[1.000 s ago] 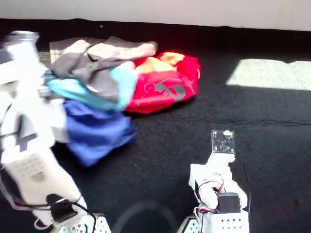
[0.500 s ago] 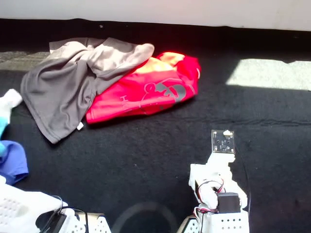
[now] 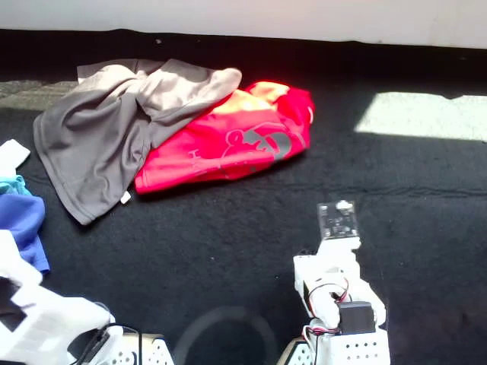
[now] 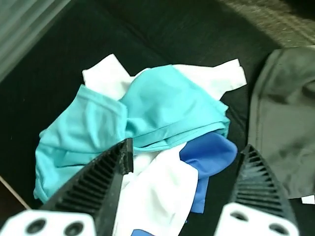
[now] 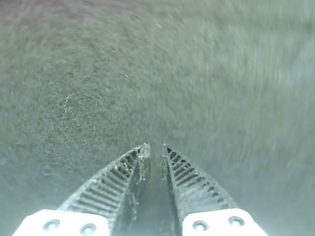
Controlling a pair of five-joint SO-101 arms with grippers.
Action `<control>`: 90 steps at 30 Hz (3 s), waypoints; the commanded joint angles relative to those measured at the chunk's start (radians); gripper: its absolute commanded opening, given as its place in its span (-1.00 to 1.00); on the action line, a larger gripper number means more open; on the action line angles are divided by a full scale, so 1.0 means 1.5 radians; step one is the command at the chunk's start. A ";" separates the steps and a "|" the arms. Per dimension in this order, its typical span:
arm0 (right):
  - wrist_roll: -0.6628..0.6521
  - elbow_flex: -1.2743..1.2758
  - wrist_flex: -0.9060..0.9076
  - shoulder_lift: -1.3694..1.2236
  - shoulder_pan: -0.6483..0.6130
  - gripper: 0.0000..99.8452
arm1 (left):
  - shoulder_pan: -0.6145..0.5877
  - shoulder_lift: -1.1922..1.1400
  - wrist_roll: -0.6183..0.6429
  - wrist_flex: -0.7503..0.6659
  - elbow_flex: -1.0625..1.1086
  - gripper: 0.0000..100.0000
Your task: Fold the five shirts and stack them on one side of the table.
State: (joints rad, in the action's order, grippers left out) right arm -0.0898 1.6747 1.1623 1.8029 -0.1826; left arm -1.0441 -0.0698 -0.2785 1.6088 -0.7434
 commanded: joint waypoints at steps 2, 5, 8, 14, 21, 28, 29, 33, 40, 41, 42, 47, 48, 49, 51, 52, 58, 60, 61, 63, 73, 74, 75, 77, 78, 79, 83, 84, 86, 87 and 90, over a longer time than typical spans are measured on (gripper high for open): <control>-0.138 0.064 -0.023 0.005 -0.001 -0.74 | 0.141 0.049 0.001 0.028 -0.013 -0.32; -0.162 0.066 -0.026 0.005 -0.003 -0.59 | 0.252 0.014 0.001 0.070 0.058 -0.33; -0.229 0.067 -0.026 0.005 0.002 -0.46 | 0.336 -0.050 0.001 0.061 0.159 -0.32; -0.209 0.017 -0.074 0.005 0.162 -0.44 | 0.435 -0.192 0.004 0.002 0.217 -0.32; -0.211 -0.122 -0.037 -0.003 0.225 -0.44 | 0.458 -0.337 0.029 -0.108 0.217 -0.33; -0.210 -0.256 0.043 -0.003 0.221 -0.44 | 0.442 -0.396 0.030 -0.186 0.216 -0.43; -0.210 -0.271 0.044 -0.003 0.221 -0.44 | 0.437 -0.396 0.030 -0.191 0.216 -0.55; -0.210 -0.297 0.043 -0.003 0.221 -0.44 | 0.413 -0.398 0.030 -0.193 0.199 -0.97; -0.209 -0.298 0.038 -0.003 0.221 -0.44 | 0.335 -0.390 0.027 -0.182 0.138 -0.98; -0.209 -0.298 0.036 -0.003 0.224 -0.44 | 0.310 -0.383 0.027 -0.158 0.110 -0.98; -0.209 -0.296 0.031 -0.003 0.225 -0.44 | 0.283 -0.370 0.028 -0.127 0.076 -0.98; -0.208 -0.292 0.019 -0.005 0.229 -0.44 | 0.102 -0.280 0.029 0.015 -0.128 -0.98; -0.204 -0.292 0.016 -0.007 0.229 -0.44 | 0.063 -0.260 0.029 0.032 -0.168 -0.98; -0.192 -0.296 0.011 -0.017 0.229 -0.44 | 0.021 -0.244 0.029 0.043 -0.208 -0.98; -0.172 -0.299 -0.007 -0.055 0.228 -0.44 | -0.054 -0.212 0.027 0.049 -0.284 -0.98; -0.164 -0.303 -0.020 -0.080 0.228 -0.44 | -0.086 -0.199 0.026 0.048 -0.316 -0.98; -0.124 -0.421 -0.058 -0.297 0.204 -0.44 | -0.212 -0.165 0.026 0.048 -0.487 -0.98; -0.125 -0.475 -0.057 -0.367 0.180 -0.44 | -0.239 -0.161 0.026 0.048 -0.529 -0.98; -0.125 -0.500 -0.057 -0.401 0.169 -0.44 | -0.251 -0.161 0.026 0.048 -0.554 -0.98; -0.125 -0.542 -0.056 -0.462 0.150 -0.44 | -0.273 -0.165 0.026 0.048 -0.598 -0.98; -0.125 -0.660 -0.055 -0.620 0.112 -0.44 | -0.257 -0.192 -0.059 0.053 -0.437 -0.89; -0.125 -0.663 -0.055 -0.622 0.112 -0.44 | -0.251 -0.196 -0.078 0.054 -0.410 -0.80; -0.125 -0.664 -0.055 -0.623 0.112 -0.44 | -0.248 -0.198 -0.083 0.052 -0.387 -0.69; -0.125 -0.662 -0.055 -0.624 0.112 -0.44 | -0.246 -0.198 -0.085 0.048 -0.367 -0.47; -0.125 -0.661 -0.055 -0.626 0.112 -0.44 | -0.245 -0.198 -0.084 0.048 -0.367 -0.39; -0.125 -0.659 -0.055 -0.627 0.112 -0.44 | -0.245 -0.197 -0.084 0.048 -0.370 -0.33; -0.125 -0.658 -0.055 -0.628 0.112 -0.44 | -0.243 -0.178 -0.080 0.048 -0.469 -0.30; -0.125 -0.658 -0.055 -0.628 0.112 -0.44 | -0.239 -0.174 -0.062 0.048 -0.499 -0.30; -0.125 -0.658 -0.055 -0.628 0.112 -0.44 | -0.216 -0.172 -0.020 0.042 -0.560 -0.30; -0.125 -0.657 -0.055 -0.628 0.112 -0.44 | -0.203 -0.172 -0.007 0.039 -0.586 -0.30; -0.125 -0.657 -0.055 -0.628 0.112 -0.44 | -0.115 -0.175 0.003 0.046 -0.612 -0.30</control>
State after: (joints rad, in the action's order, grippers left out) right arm -0.2862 0.7327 1.0963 0.8669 -0.0061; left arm -1.3357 -0.3705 -0.2969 1.6855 -1.6072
